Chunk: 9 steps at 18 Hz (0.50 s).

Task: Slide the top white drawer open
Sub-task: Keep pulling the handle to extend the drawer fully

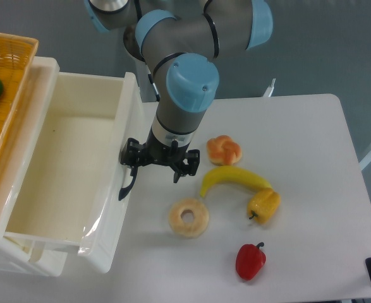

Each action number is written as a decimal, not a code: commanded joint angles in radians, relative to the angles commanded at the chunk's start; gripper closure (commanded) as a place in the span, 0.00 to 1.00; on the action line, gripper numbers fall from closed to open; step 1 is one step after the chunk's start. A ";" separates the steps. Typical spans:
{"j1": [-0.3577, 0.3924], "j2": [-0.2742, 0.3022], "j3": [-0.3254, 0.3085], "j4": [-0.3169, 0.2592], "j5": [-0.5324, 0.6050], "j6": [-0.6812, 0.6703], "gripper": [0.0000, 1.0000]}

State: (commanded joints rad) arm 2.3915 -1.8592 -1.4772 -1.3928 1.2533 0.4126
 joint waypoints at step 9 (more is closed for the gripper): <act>0.029 0.002 -0.006 -0.002 -0.034 0.002 0.00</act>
State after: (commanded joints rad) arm 2.4206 -1.8577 -1.4834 -1.3944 1.2195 0.4141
